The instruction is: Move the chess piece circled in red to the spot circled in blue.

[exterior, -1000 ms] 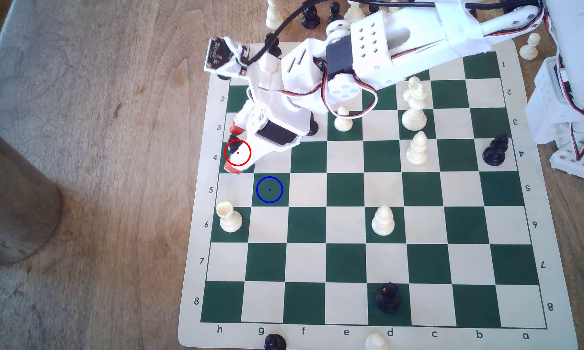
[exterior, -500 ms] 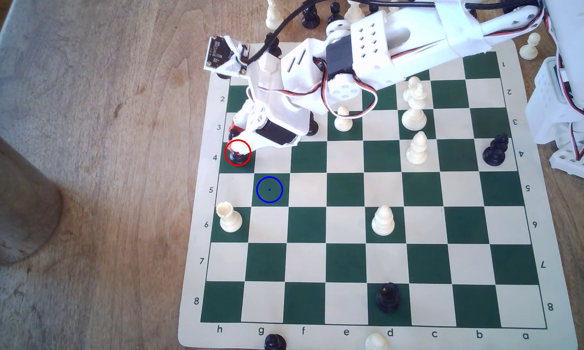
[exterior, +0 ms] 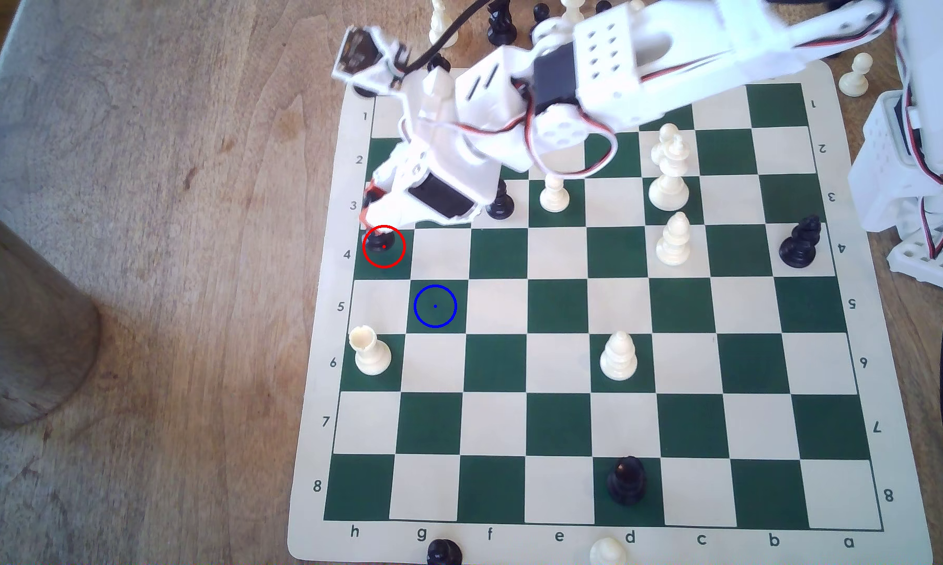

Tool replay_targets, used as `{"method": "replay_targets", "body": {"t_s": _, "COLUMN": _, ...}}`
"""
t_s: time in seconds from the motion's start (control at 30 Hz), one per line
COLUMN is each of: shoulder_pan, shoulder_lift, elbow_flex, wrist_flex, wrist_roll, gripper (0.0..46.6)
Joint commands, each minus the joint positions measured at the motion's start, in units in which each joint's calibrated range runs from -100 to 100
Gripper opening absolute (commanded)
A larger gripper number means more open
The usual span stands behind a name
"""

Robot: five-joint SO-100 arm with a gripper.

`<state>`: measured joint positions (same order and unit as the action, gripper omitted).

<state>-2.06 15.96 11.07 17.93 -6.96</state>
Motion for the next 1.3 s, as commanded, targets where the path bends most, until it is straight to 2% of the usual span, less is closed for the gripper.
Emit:
{"method": "replay_targets", "body": {"t_s": 0.0, "shoulder_pan": -1.96, "shoulder_lift": -14.18, "elbow_flex": 2.26, "wrist_flex": 0.01, "wrist_roll": -0.34, "gripper": 0.4}}
{"method": "replay_targets", "body": {"t_s": 0.2, "shoulder_pan": -5.4, "shoulder_lift": -17.49, "elbow_flex": 8.6, "wrist_flex": 0.99, "wrist_roll": -0.49, "gripper": 0.4}}
{"method": "replay_targets", "body": {"t_s": 0.47, "shoulder_pan": -8.77, "shoulder_lift": -15.28, "elbow_flex": 8.78, "wrist_flex": 3.37, "wrist_roll": -0.44, "gripper": 0.4}}
{"method": "replay_targets", "body": {"t_s": 1.27, "shoulder_pan": -7.75, "shoulder_lift": -7.13, "elbow_flex": 8.42, "wrist_flex": 3.78, "wrist_roll": 1.22, "gripper": 0.5}}
